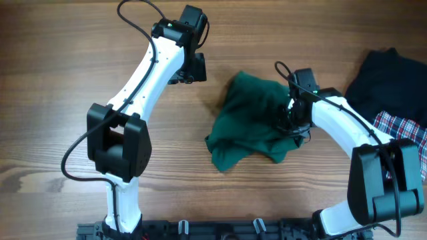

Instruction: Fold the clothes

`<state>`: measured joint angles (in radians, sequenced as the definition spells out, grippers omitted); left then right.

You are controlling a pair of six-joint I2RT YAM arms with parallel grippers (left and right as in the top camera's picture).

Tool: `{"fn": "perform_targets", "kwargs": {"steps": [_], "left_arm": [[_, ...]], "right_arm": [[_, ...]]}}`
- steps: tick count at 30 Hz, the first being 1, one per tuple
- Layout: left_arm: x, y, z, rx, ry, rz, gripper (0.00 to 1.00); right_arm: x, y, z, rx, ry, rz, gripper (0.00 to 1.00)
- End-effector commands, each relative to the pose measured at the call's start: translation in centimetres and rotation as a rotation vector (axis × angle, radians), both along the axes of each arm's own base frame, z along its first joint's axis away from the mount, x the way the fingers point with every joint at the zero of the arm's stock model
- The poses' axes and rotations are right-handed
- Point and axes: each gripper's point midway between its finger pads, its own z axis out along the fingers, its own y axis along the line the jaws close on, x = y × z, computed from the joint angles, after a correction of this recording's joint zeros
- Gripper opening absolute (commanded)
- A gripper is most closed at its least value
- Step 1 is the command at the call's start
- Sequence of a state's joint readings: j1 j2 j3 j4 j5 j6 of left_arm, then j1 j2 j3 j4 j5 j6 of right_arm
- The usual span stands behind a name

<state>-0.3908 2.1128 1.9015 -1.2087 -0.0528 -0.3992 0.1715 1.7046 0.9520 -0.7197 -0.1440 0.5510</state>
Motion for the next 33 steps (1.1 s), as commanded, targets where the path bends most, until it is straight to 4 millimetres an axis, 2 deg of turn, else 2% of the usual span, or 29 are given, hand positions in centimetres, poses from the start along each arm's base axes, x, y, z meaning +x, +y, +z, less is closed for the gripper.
{"fn": "perform_targets", "kwargs": {"steps": [1, 3, 5, 9, 11, 13, 14, 15, 17, 18, 20, 21, 22, 24, 27, 28, 30, 32, 33], "left_arm": [[0.3, -0.3, 2.1, -0.031, -0.046, -0.004, 0.62], [0.3, -0.4, 2.1, -0.032, -0.049, -0.005, 0.61], [0.5, -0.5, 2.1, -0.037, -0.056, -0.028, 0.57], [0.8, -3.4, 2.7, -0.172, -0.072, -0.185, 0.58], [0.2, -5.5, 3.3, -0.274, -0.069, -0.313, 0.58], [-1.6, -8.5, 4.2, -0.414, -0.054, -0.511, 0.60], [-2.3, -9.5, 4.5, -0.457, -0.048, -0.553, 0.62], [-3.0, -10.6, 4.6, -0.481, -0.037, -0.578, 0.62], [-4.0, -11.2, 4.3, -0.481, 0.000, -0.573, 0.62], [-5.5, -11.9, 4.0, -0.484, 0.048, -0.590, 0.62], [-6.9, -12.7, 3.9, -0.477, 0.079, -0.633, 0.62], [-7.6, -13.3, 3.9, -0.472, 0.082, -0.679, 0.62], [-8.5, -14.2, 3.9, -0.469, 0.082, -0.735, 0.62], [-9.0, -15.2, 3.5, -0.436, 0.074, -0.752, 0.60], [-9.4, -16.3, 2.0, -0.396, 0.091, -0.748, 0.51], [-9.7, -16.7, 1.2, -0.392, 0.106, -0.756, 0.44], [-9.7, -17.4, -0.1, -0.388, 0.120, -0.765, 0.28], [-9.4, -17.9, -1.4, -0.388, 0.124, -0.770, 0.06], [-9.2, -18.1, -1.9, -0.387, 0.125, -0.770, 0.04]], "right_arm": [[-0.9, -0.7, -0.9, -0.035, 0.041, -0.057, 0.04], [-0.6, -0.6, -0.3, -0.028, 0.033, -0.091, 0.04], [0.4, -0.4, 1.6, -0.017, -0.003, -0.104, 0.04], [3.0, 0.1, 6.8, 0.008, -0.132, -0.077, 0.04], [3.4, 0.1, 8.9, 0.012, -0.179, -0.069, 0.06], [3.8, 0.1, 11.0, 0.018, -0.227, -0.056, 0.16], [3.9, 0.0, 11.6, 0.020, -0.242, -0.058, 0.23], [4.1, -0.2, 12.6, 0.023, -0.273, -0.055, 0.46], [4.1, -0.6, 13.3, 0.022, -0.296, -0.052, 0.73], [4.0, -1.1, 13.8, 0.022, -0.310, -0.068, 0.75], [4.2, -2.0, 14.5, 0.020, -0.333, -0.094, 0.77], [4.4, -3.0, 15.3, 0.018, -0.355, -0.122, 0.83], [4.6, -4.3, 16.2, 0.013, -0.381, -0.152, 0.86], [4.6, -6.5, 17.8, -0.002, -0.413, -0.204, 0.88], [3.8, -10.3, 20.1, -0.035, -0.442, -0.286, 0.93], [3.6, -11.4, 20.9, -0.045, -0.453, -0.304, 0.94], [3.3, -12.3, 21.9, -0.035, -0.475, -0.311, 0.94], [3.1, -12.7, 22.2, -0.015, -0.483, -0.319, 0.94], [3.1, -12.6, 22.2, -0.011, -0.485, -0.307, 0.94]]}}
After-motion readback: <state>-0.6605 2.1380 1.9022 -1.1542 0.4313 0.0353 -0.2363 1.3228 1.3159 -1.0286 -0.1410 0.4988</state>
